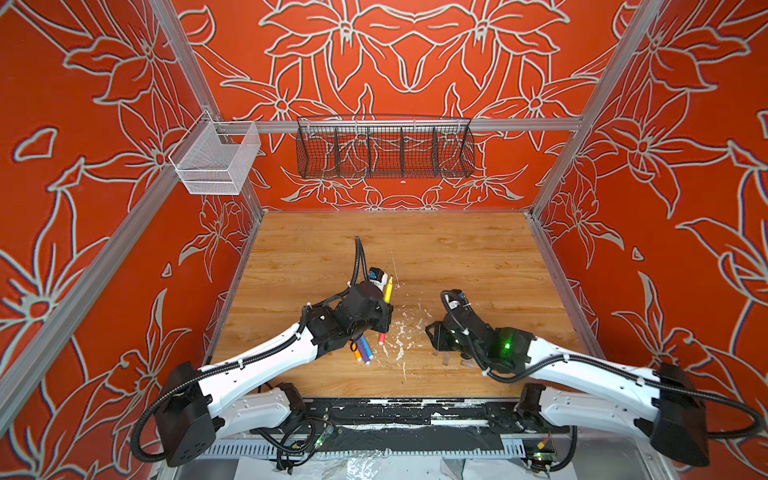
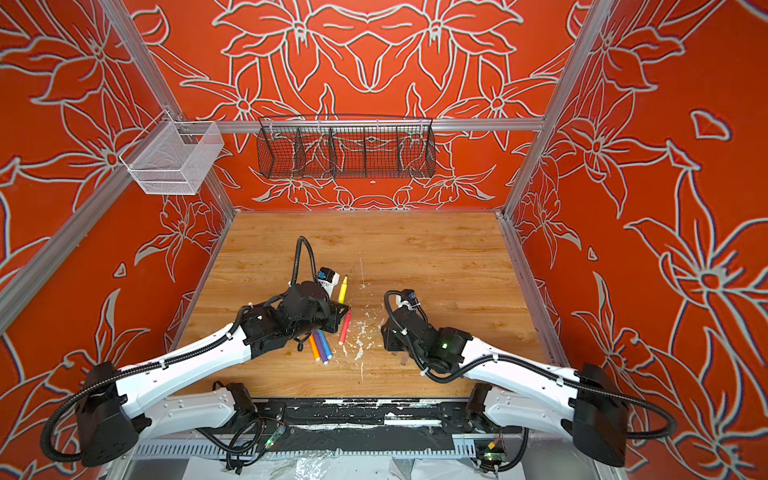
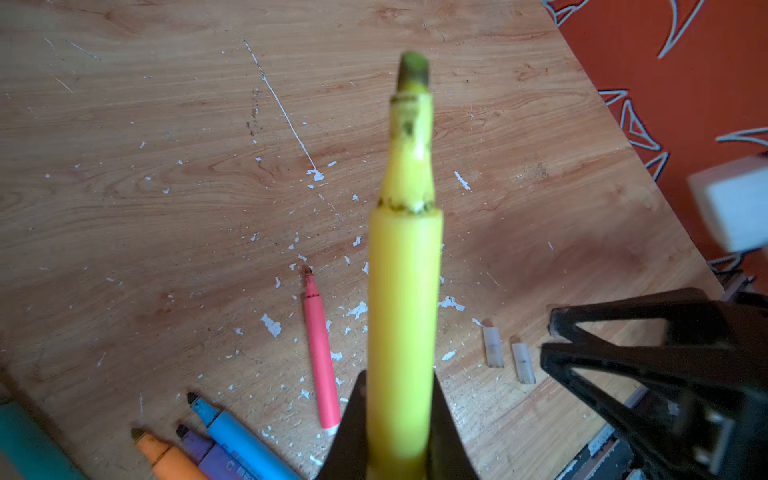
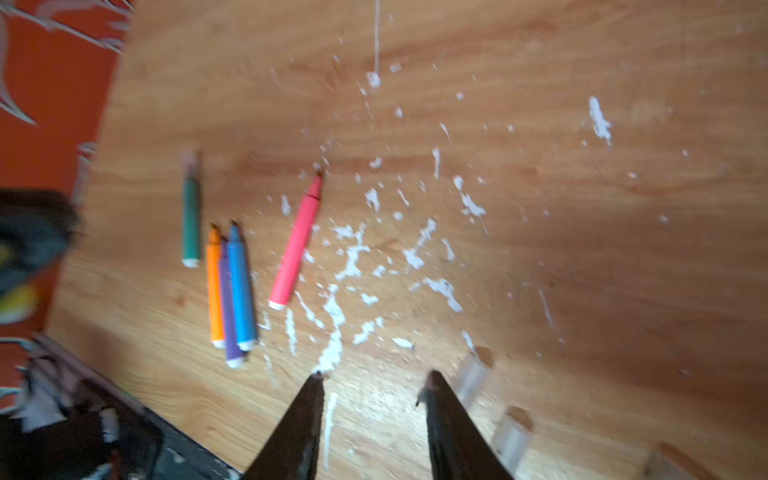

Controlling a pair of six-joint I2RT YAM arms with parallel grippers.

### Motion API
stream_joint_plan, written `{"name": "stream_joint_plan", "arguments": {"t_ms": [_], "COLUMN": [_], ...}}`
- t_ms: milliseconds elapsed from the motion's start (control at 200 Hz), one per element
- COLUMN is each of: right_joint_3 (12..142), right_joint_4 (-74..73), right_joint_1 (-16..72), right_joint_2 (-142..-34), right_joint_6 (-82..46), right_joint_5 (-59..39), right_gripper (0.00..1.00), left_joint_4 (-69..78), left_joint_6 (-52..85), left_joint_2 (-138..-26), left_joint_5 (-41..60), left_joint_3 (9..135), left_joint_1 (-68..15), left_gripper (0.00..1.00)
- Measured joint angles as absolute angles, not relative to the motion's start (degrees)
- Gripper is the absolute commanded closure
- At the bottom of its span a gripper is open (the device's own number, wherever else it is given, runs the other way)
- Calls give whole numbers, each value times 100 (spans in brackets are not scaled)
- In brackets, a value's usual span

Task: Insert the pens into the pen caps
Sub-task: 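Lower the right gripper onto a translucent cap on the table and grasp it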

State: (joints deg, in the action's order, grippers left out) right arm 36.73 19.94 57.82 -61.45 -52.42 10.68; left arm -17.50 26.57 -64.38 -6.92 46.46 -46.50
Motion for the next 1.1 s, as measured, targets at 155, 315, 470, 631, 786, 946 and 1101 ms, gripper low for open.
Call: {"name": "stream_joint_plan", "arguments": {"t_ms": [155,315,470,631,786,946,1101], "right_joint_3": [3929,4165,4195,4195,4209,4254,4327], "right_joint_4": [2641,2982,3146,3151,3120,3052,3015], "right_joint_1": [5986,6125,6163,6163,6156,6075,6040], "right_joint_2": [-6799,-7308,-7511,-7730,-8117,-8388,-8464], "right_joint_6": [-5129,-5065,-5009,-4989,-4958,-4897,-4836], "right_joint_5": [974,923,930,1009,1017,1020,1057], "right_gripper": [59,59,59,59,59,59,59], "left_joint_4": [-1761,-1772,-1778,-1789,-1791,-1796,-1798], "left_joint_6": [2722,2738,2753,2790,2821,2838,2838], "left_joint_2": [-6313,-6248,-6248,-6246,-6239,-6195,-6123], "left_joint_5": [-755,-760,-762,-760,-757,-755,-755], "left_joint_3": [4495,4423,4423,4421,4412,4399,4348], "left_joint_1": [-4650,-4650,-4650,-4650,-4650,-4650,-4650], "left_gripper": [100,100,100,100,100,100,100]}}
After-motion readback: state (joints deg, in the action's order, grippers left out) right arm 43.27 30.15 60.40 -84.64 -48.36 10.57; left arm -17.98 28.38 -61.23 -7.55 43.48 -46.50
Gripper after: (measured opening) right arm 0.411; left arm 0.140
